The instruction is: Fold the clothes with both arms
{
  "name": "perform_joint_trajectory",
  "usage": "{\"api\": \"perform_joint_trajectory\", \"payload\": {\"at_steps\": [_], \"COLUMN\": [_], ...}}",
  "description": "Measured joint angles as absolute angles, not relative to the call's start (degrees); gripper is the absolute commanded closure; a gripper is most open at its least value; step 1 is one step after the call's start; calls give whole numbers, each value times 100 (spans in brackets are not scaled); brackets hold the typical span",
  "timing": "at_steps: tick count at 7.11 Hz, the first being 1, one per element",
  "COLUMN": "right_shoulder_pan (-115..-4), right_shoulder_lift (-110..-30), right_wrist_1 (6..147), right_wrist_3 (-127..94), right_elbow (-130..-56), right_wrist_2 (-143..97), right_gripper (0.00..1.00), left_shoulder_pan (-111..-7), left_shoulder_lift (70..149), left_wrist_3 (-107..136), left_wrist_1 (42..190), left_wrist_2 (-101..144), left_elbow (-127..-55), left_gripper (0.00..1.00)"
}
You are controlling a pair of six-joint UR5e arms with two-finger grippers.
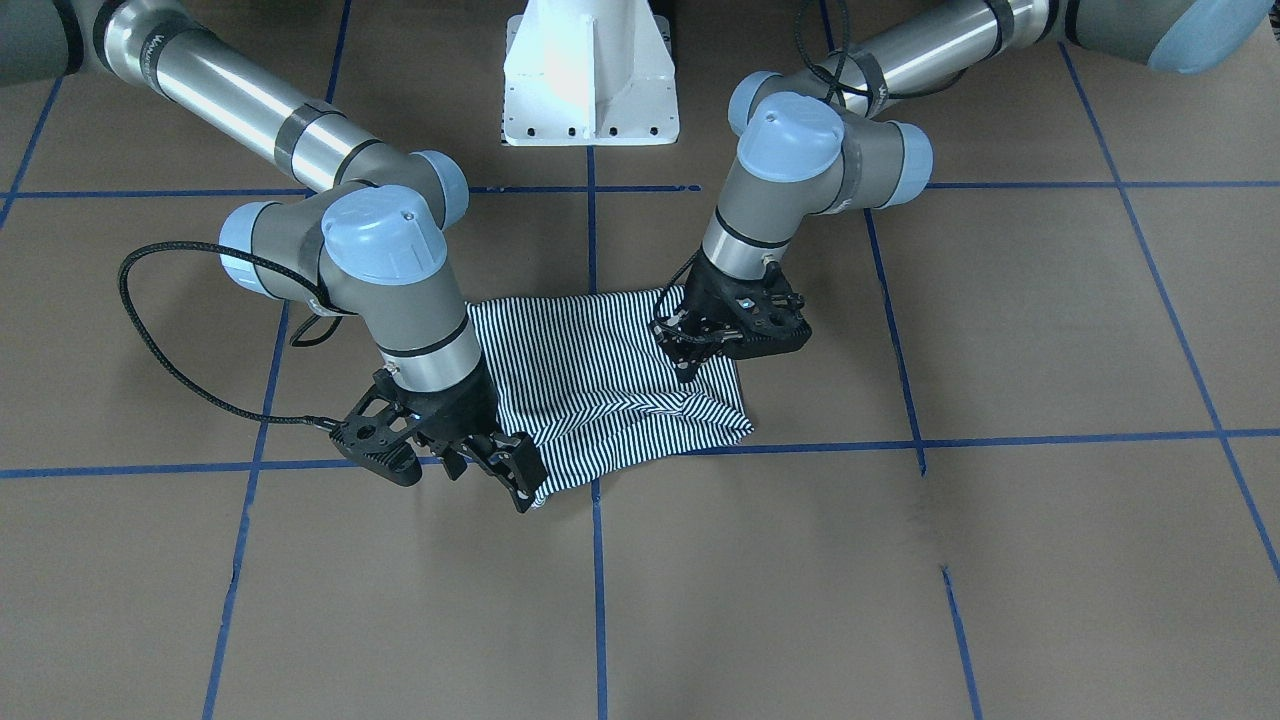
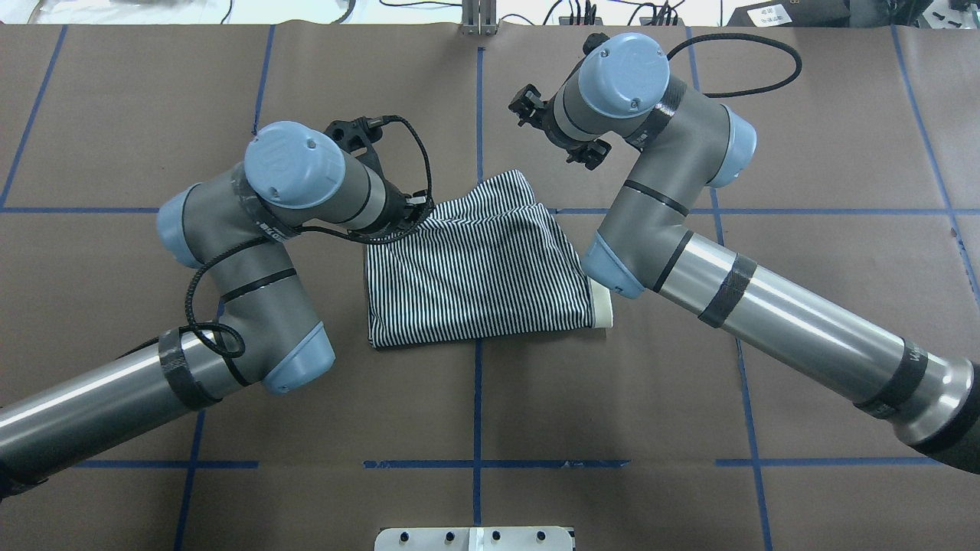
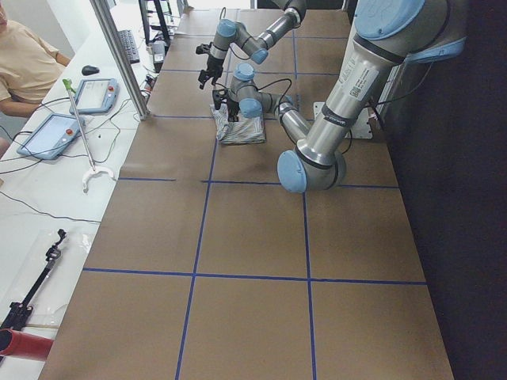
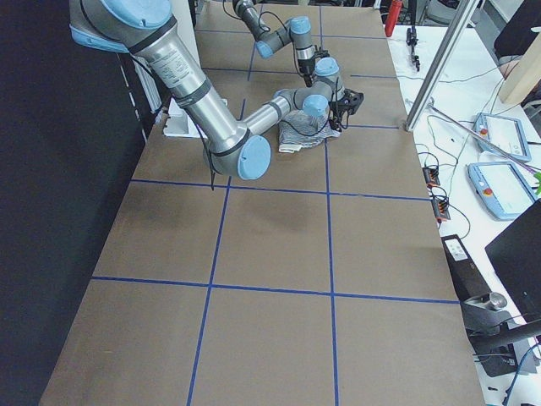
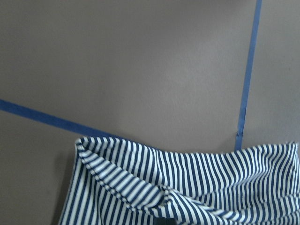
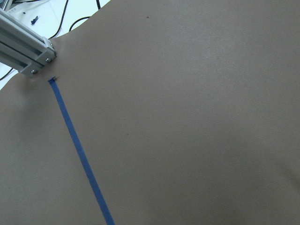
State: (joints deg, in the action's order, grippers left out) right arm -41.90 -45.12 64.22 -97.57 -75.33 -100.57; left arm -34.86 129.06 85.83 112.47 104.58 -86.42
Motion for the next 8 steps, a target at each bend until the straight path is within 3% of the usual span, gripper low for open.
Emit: {"api": "perform_joint_trajectory", "payload": {"at_steps": [6,8], "right_shoulder_pan": [-4124,-4114], "right_shoulder_lift": [-4663,-4813], "right_wrist_1": [6401,6404], "right_wrist_3": [-9751,-9743], "right_elbow": [-7684,-7839], "right_wrist_2": [-10057,-10087], "right_gripper": [0,0], "left_shoulder_pan": [-4077,-4475], "left_shoulder_lift": [13721,13739], "left_wrist_3": [7683,7445], "left_wrist_1": [12570,12770], "left_wrist_2": [10461,10603], "left_elbow": [-6418,-6285], "left_gripper": [100,100]}}
